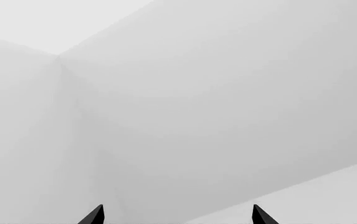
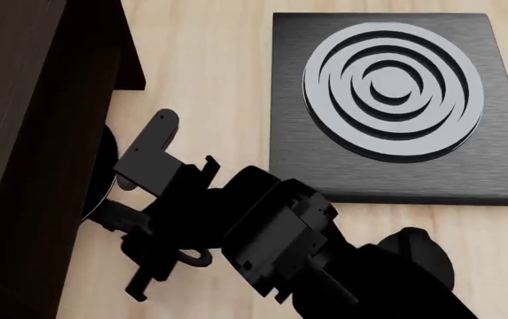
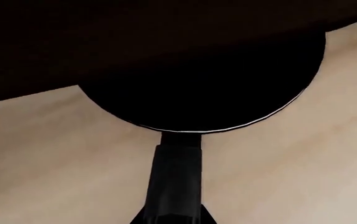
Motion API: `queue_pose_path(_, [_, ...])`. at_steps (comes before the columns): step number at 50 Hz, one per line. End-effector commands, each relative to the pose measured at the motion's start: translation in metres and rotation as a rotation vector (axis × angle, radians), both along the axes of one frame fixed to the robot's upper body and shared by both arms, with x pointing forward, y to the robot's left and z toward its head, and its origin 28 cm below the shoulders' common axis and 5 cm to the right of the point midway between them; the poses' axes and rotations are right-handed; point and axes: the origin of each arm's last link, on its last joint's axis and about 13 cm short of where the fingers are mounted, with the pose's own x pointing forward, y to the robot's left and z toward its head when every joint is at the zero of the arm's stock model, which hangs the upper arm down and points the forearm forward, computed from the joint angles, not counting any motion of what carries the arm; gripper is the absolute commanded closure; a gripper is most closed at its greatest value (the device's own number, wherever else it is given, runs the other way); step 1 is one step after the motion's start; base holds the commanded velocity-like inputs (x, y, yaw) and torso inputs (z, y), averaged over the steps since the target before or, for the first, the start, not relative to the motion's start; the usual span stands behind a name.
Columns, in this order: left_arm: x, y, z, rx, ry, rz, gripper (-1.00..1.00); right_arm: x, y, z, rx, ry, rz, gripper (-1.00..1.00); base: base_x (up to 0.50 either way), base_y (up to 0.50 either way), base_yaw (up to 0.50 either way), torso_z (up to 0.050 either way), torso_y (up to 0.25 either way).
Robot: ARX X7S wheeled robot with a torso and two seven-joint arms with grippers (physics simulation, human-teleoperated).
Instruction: Put the frying pan under the cabinet shelf.
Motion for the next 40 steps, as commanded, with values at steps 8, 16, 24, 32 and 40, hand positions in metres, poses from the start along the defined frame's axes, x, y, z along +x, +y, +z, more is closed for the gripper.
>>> queue_pose_path(8, [-0.002,0.001,-0.004,-0.003,0.008,0.004,-1.0,-0.004,0.013,0.001,0.066,0.048,0.021,-1.0,0.0,0.0,0.0,0.0,0.0])
queue_pose_path(16, [-0.002,0.001,-0.005,-0.005,0.009,0.0,-1.0,-0.003,0.009,0.0,0.037,0.047,0.013,-1.0,0.0,0.0,0.0,0.0,0.0])
queue_pose_path(24, [-0.003,0.001,-0.006,-0.003,0.009,0.001,-1.0,-0.002,0.007,-0.001,0.008,0.04,0.007,-1.0,0.0,0.0,0.0,0.0,0.0])
queue_pose_path(32, [-0.003,0.002,-0.006,-0.004,0.012,0.001,-1.0,-0.001,0.007,0.006,-0.005,0.02,0.007,-1.0,0.0,0.0,0.0,0.0,0.0])
queue_pose_path(40, [-0.003,0.003,-0.005,-0.009,0.014,-0.002,-1.0,0.002,0.009,0.023,0.019,-0.023,0.002,-1.0,0.0,0.0,0.0,0.0,0.0])
